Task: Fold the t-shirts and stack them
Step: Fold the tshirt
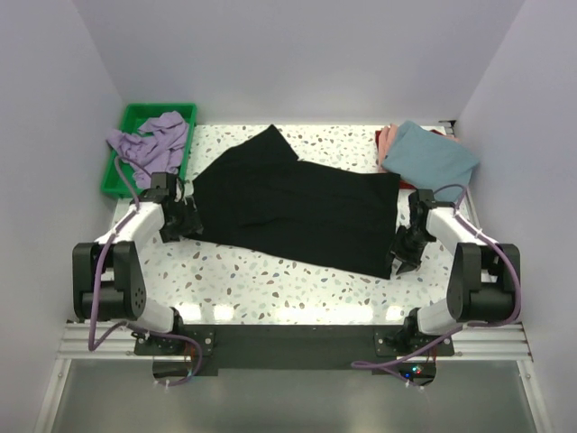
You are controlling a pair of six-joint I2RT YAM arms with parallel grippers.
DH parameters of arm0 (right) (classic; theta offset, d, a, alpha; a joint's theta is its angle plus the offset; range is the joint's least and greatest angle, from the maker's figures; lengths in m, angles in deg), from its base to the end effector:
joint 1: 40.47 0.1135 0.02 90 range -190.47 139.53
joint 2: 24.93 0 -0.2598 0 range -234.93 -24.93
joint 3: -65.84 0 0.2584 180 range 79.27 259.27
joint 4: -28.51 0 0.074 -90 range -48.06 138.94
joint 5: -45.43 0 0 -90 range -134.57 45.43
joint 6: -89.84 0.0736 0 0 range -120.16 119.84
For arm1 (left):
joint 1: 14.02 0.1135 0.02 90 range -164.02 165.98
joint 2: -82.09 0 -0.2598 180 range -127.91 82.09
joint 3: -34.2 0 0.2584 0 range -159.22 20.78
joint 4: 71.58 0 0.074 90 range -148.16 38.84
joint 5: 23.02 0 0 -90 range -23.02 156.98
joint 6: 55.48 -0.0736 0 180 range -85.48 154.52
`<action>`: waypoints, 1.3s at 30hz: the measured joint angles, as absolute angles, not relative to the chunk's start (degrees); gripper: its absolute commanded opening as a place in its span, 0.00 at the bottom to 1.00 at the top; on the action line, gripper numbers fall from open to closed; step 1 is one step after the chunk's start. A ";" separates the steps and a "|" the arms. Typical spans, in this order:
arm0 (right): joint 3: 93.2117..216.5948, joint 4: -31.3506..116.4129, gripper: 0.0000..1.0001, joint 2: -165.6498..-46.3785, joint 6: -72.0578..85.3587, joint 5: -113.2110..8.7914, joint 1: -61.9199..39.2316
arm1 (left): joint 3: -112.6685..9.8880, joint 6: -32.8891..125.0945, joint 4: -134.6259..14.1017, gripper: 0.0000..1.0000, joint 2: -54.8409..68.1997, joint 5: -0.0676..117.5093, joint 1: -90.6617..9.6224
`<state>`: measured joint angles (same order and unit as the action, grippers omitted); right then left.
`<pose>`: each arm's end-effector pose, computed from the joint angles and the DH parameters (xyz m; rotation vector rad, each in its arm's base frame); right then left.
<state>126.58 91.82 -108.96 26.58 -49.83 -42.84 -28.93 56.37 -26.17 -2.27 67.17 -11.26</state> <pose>0.2391 -0.0031 0.1227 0.7747 3.0006 0.1586 0.2935 0.0144 0.1430 -0.5843 2.6745 -0.0894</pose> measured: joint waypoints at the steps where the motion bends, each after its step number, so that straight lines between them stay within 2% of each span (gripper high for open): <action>1: 126.45 91.61 0.36 -109.84 26.69 -49.83 -42.82 | -28.93 56.24 -26.37 0.69 -3.23 67.45 -11.21; 6: 126.38 89.94 0.33 -112.61 26.86 -49.89 -42.84 | -29.07 55.39 -27.53 0.61 -8.39 68.94 -10.91; 13: 126.36 89.53 0.33 -113.38 26.80 -49.85 -42.78 | -30.03 54.40 -28.62 0.57 -9.57 69.70 -10.91; 18: 125.40 88.50 0.33 -113.38 26.77 -50.04 -42.78 | -30.11 54.34 -29.32 0.49 -9.83 69.75 -10.80; 21: 125.22 88.13 0.30 -113.49 26.75 -50.18 -42.78 | -30.20 54.25 -29.91 0.38 -10.07 69.70 -10.75; 22: 125.22 88.13 0.29 -113.64 26.73 -50.26 -42.78 | -30.27 54.18 -30.30 0.30 -10.23 69.64 -10.75; 25: 125.53 88.33 0.26 -114.23 26.71 -50.52 -42.84 | -30.55 53.81 -31.00 0.17 -10.69 69.20 -10.73; 28: 126.32 88.96 0.18 -115.30 26.73 -50.79 -42.84 | -30.92 53.62 -31.22 0.08 -11.10 68.74 -10.71; 33: 128.90 91.34 0.09 -118.75 26.82 -51.88 -42.78 | -31.84 53.86 -30.35 0.04 -11.78 68.46 -10.67; 39: 128.87 93.51 0.06 -119.06 27.30 -51.53 -42.36 | -32.13 54.38 -28.58 0.00 -11.80 68.24 -10.62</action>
<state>128.87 93.51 -119.06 27.30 -51.53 -42.36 -32.13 54.38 -28.58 -11.80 68.24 -10.62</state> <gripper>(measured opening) 0.090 0.097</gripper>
